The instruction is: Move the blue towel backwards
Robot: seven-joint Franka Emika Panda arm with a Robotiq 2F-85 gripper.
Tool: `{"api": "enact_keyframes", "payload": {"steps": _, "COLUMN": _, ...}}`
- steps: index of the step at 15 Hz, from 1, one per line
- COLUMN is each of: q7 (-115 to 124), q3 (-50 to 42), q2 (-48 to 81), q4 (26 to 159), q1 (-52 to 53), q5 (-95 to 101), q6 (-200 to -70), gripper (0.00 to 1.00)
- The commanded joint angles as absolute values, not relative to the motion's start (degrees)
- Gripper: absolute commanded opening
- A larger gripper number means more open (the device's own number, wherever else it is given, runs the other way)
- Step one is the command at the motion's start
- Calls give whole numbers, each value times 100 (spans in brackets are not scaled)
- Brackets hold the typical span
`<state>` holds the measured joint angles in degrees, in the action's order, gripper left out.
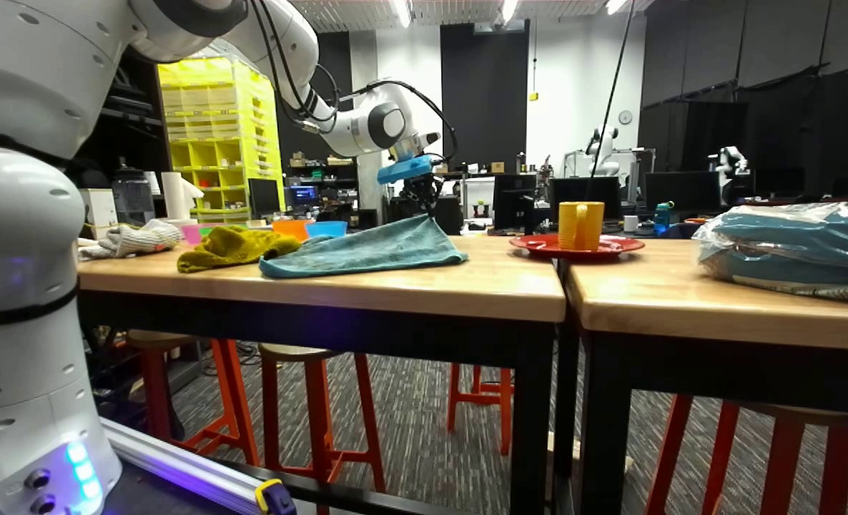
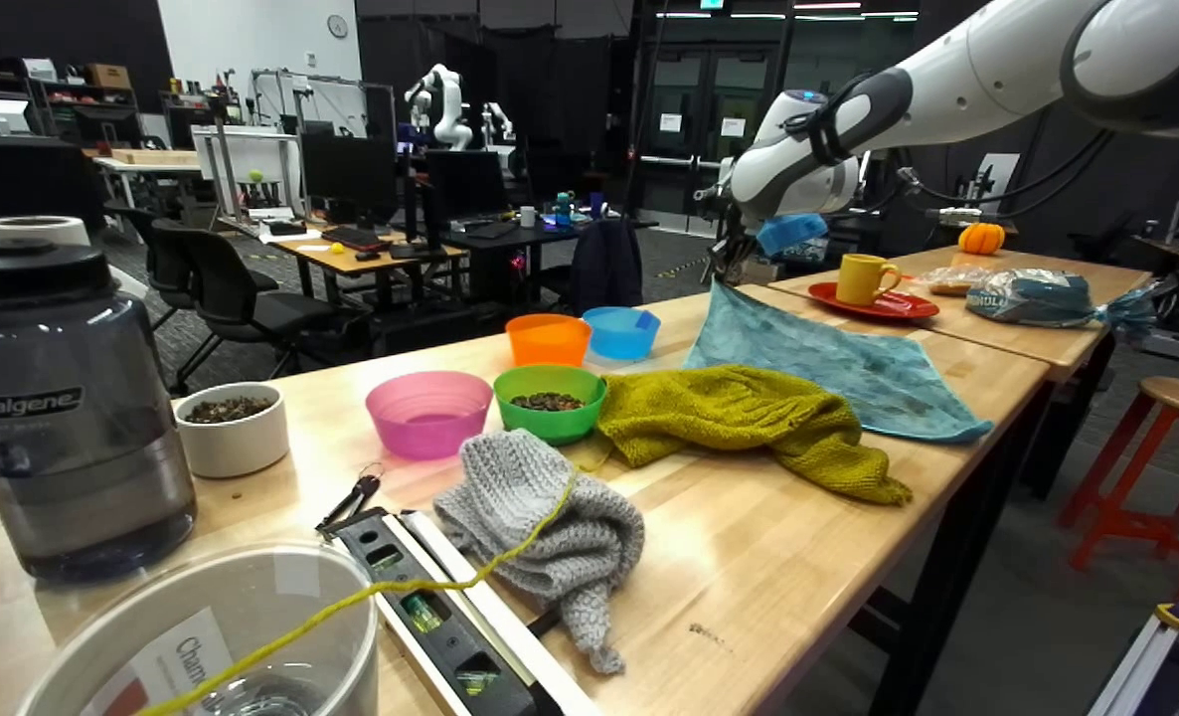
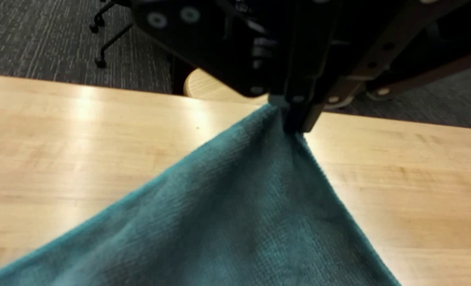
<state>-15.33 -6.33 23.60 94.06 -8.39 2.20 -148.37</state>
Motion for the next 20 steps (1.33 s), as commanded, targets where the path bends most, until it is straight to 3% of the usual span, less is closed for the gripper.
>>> {"api": "enact_keyframes", "payload": {"steps": 1, "q7": -1498, "q3": -507, "q2": 1738, "q4": 9842, "q1": -928, "q5": 168, "q6": -15198, "gripper": 0}}
{"api": "enact_keyframes", "payload": {"steps": 10, "q7": -1835, "q3": -446, "q2": 503, "q4": 9947, "q1": -1010, "q5": -527, "q6": -14966, "gripper": 0}}
{"api": "enact_keyframes", "payload": {"steps": 20, "q7": -1822, "q3": -669, "q2": 202, "q4": 8431, "q1": -879, "q5": -1084, "q6": -13724, "gripper": 0}}
